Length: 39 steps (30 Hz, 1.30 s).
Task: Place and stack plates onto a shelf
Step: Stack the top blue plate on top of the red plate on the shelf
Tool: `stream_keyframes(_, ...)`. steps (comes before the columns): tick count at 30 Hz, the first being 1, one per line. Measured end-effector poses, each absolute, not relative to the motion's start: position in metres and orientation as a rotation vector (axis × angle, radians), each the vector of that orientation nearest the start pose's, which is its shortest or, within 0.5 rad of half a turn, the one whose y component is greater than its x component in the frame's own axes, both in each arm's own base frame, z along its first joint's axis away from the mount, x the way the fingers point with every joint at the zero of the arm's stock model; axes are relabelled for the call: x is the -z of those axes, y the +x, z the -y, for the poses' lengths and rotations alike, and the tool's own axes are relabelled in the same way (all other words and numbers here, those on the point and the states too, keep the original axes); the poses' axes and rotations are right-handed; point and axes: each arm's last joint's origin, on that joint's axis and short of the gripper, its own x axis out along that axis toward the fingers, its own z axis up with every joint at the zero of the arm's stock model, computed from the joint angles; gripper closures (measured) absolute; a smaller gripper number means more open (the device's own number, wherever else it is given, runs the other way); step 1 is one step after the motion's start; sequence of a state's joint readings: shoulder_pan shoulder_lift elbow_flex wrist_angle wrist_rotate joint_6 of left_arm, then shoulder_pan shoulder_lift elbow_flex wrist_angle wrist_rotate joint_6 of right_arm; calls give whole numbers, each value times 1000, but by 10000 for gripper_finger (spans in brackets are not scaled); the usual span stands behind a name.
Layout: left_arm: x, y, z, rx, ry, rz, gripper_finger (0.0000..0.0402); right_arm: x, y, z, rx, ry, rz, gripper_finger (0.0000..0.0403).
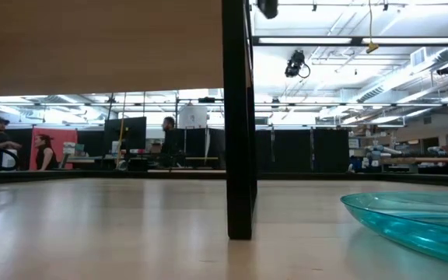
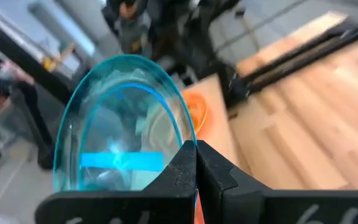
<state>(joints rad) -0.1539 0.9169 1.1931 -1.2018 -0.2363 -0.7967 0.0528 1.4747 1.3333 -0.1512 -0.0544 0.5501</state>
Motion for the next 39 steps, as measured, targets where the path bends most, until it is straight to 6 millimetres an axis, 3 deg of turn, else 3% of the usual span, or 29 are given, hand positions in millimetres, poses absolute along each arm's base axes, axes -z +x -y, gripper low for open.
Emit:
stream_keyframes(10, -361, 136, 14, -425, -553, -820, 230, -339, 391, -24, -33, 461, -688, 396)
stream_keyframes(16, -361, 136, 14, -425, -553, -820, 230, -327, 413, -28, -132, 460, -736, 396)
stream_keyframes(22, -361, 136, 14, -425, -553, -819, 230, -312, 420, -29, -143, 471, -793, 396)
stream_keyframes(39, -361, 136, 14, -416, -535, -823, 230, -309, 422, -29, -149, 453, -787, 388)
